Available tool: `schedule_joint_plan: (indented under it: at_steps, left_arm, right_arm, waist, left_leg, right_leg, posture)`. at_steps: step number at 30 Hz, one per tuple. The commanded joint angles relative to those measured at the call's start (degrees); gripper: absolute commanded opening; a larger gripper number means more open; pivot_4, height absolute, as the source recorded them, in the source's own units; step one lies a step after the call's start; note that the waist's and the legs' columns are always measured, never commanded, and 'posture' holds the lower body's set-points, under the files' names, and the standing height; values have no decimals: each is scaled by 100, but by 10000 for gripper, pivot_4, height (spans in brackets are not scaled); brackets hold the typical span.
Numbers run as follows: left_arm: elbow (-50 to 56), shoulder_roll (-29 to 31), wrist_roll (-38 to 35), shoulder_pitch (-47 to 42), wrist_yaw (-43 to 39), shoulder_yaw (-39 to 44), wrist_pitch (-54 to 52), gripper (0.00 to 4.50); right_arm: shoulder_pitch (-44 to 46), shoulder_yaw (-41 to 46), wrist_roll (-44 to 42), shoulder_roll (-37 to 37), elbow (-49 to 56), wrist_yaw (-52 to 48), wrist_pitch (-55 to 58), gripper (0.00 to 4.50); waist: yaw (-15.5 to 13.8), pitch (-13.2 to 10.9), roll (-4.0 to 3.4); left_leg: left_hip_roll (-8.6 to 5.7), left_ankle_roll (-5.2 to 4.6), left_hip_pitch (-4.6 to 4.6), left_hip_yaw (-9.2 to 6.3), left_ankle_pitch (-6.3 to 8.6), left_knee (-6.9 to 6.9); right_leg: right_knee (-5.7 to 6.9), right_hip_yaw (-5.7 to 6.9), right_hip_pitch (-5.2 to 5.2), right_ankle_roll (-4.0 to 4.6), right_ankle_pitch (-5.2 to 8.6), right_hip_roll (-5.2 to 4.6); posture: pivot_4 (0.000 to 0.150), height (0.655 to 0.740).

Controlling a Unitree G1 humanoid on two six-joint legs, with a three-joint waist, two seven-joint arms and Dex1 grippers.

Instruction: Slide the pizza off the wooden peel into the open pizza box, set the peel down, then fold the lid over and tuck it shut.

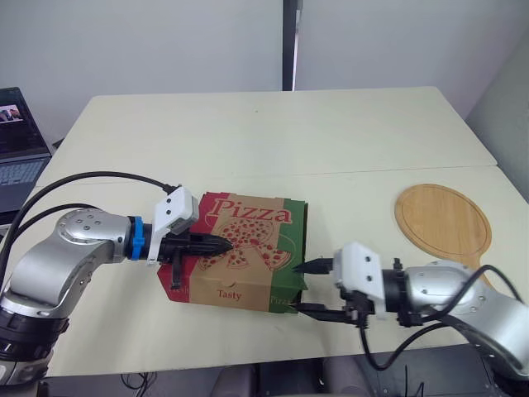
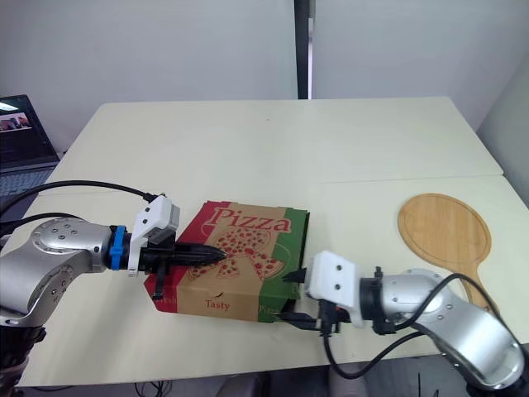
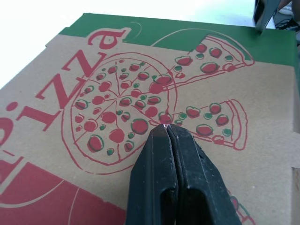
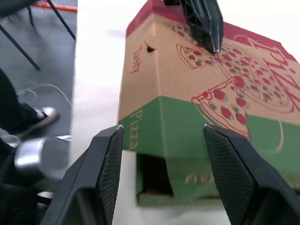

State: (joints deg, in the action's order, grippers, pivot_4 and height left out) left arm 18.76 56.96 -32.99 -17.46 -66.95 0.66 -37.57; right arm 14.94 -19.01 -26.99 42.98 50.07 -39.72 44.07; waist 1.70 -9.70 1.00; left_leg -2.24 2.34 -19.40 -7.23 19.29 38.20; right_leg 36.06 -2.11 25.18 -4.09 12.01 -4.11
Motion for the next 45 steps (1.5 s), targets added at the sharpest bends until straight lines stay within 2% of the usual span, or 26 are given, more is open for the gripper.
schedule_joint_plan:
  at_steps: [1,9,17,23,25,31,34,37,43,44,45]
  left_arm:
    - [169,-20,-100,-129,17,123,-50,0]
    - [239,38,-78,-112,-55,98,-32,0]
    - [284,129,118,171,-120,33,151,0]
    - [208,137,206,248,-155,47,262,0]
    - [169,138,262,251,-174,39,312,0]
    - [117,121,321,255,-171,49,380,0]
    - [97,117,338,265,-164,66,400,0]
    - [89,112,354,287,-151,79,416,0]
    - [53,97,364,270,-133,86,434,0]
    - [47,96,362,266,-129,88,443,0]
    - [38,90,361,255,-124,87,450,0]
  right_arm:
    - [287,-301,627,-144,-283,136,-390,28943]
    - [547,-427,1100,-436,-588,182,-483,28943]
    - [337,-465,1044,-402,-354,48,-302,28943]
    - [64,-188,828,-392,-155,-2,-206,28943]
    - [-88,-18,696,-430,-71,14,-190,28943]
    - [-705,1466,-640,-375,135,-96,420,28943]
    - [-982,1757,-638,-3,-71,-309,334,28943]
    - [-1030,1441,-251,152,-341,-290,20,23029]
    - [-855,499,472,58,-830,-414,-637,2249]
    - [-815,388,529,22,-887,-447,-706,287]
    - [-767,285,596,-15,-948,-473,-783,287]
  waist:
    - [0,1,2]
    - [2,2,2]
    - [1,2,2]
    - [0,2,2]
    - [0,2,2]
    - [-5,2,3]
    - [-5,3,4]
    - [-3,3,4]
    - [9,3,4]
    - [7,3,4]
    - [7,3,4]
  left_leg:
    - [0,0,0,0,0,0]
    - [0,0,0,0,0,0]
    - [0,0,0,0,0,0]
    - [0,-1,1,0,0,0]
    - [0,-1,1,0,0,0]
    - [0,-2,5,0,1,0]
    - [0,-3,10,1,2,-1]
    - [1,-3,28,6,2,-6]
    - [3,-4,52,11,2,-11]
    - [3,-4,52,10,2,-11]
    - [2,-4,52,10,2,-10]
  right_leg:
    - [0,0,0,0,0,0]
    - [1,0,1,1,0,0]
    - [3,-1,1,2,-1,0]
    - [3,-1,0,2,-1,0]
    - [3,0,0,2,-1,0]
    - [2,-2,-6,1,-1,0]
    - [2,-2,-12,1,-1,0]
    - [2,-3,-23,1,-1,1]
    - [-1,-6,-48,1,1,2]
    - [-2,-6,-49,1,1,2]
    - [-3,-6,-49,1,0,2]
  posture:
    - [1500,7400]
    - [1500,7400]
    - [1500,7400]
    - [1500,7400]
    - [1500,7400]
    - [1500,7400]
    - [1500,7400]
    - [1500,7400]
    - [1500,7400]
    - [1500,7400]
    - [1500,7400]
